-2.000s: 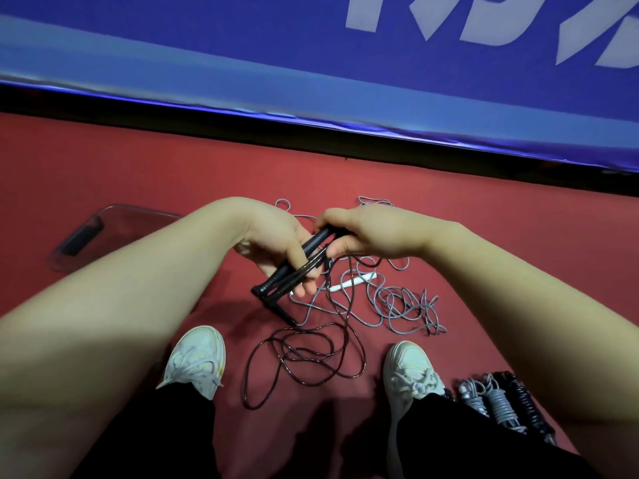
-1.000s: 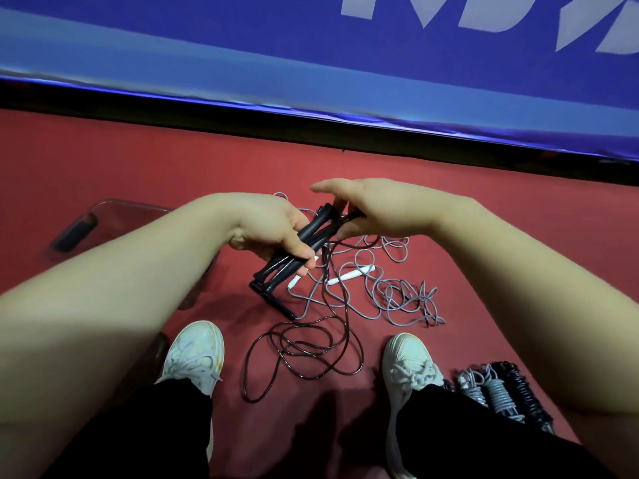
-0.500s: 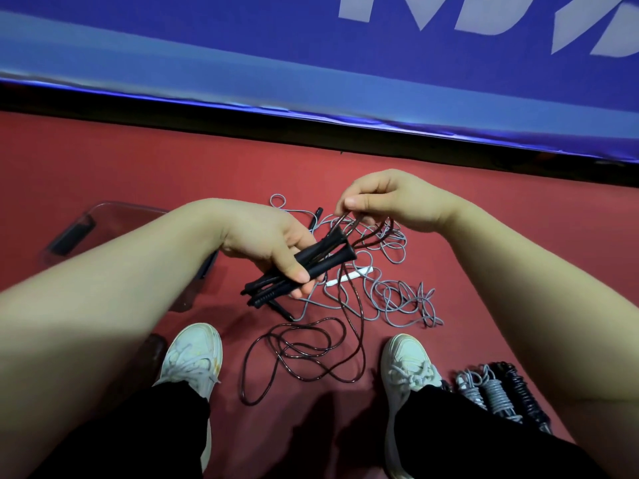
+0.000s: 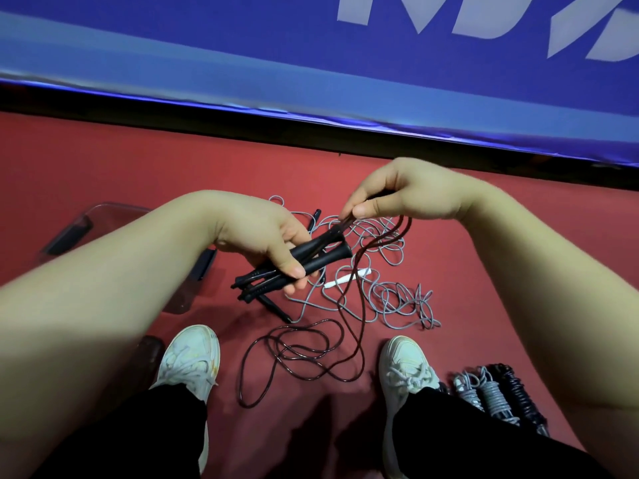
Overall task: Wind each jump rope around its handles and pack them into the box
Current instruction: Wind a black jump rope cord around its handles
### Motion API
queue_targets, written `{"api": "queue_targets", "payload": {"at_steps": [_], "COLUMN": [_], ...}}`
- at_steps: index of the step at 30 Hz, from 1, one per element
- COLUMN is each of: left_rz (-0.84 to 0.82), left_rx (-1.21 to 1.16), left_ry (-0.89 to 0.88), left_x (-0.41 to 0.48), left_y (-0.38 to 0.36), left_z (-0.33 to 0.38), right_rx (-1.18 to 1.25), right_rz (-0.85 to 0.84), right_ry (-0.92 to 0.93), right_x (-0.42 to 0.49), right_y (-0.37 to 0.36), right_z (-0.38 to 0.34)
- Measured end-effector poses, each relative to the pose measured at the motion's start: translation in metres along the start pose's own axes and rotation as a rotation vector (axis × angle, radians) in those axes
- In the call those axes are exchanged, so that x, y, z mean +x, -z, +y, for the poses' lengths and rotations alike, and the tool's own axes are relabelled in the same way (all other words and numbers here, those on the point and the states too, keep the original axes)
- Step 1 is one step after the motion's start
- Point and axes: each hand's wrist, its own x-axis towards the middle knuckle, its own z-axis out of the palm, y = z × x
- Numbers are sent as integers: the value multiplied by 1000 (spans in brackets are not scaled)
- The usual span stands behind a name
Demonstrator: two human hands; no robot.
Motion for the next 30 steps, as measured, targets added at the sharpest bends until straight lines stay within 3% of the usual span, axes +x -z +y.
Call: {"api": "queue_targets", "payload": {"at_steps": [5, 8, 11, 13, 15, 21, 23, 25, 27, 30], "left_rz": [-20, 185, 316, 423, 551, 890, 976, 1021, 1034, 1071], "left_rx": [41, -67, -174, -283, -386, -375, -186, 177, 485, 713], "left_ry": [-88, -134, -167, -168, -149, -124, -81, 28, 118, 160], "left_x": [-4, -9, -13, -12, -8, 6, 8, 11, 14, 23], "left_y": [-4, 4, 9, 10, 12, 15, 18, 19, 15, 6], "left_z": [7, 7, 3, 2, 1, -3, -3, -4, -3, -3], "right_rx": [211, 289, 0, -297, -349, 215, 359, 457, 459, 401], "right_rz": [26, 187, 407, 467, 479, 339, 309, 268, 216, 188], "right_ry": [26, -7, 44, 82, -6, -192, -247, -336, -436, -570], "right_x": [10, 14, 21, 26, 29, 41, 44, 43, 39, 32], "right_y": [-14, -24, -39, -49, -54, -64, -62, -56, -48, -43], "right_z": [23, 37, 39, 43, 45, 20, 10, 4, 1, 1]}}
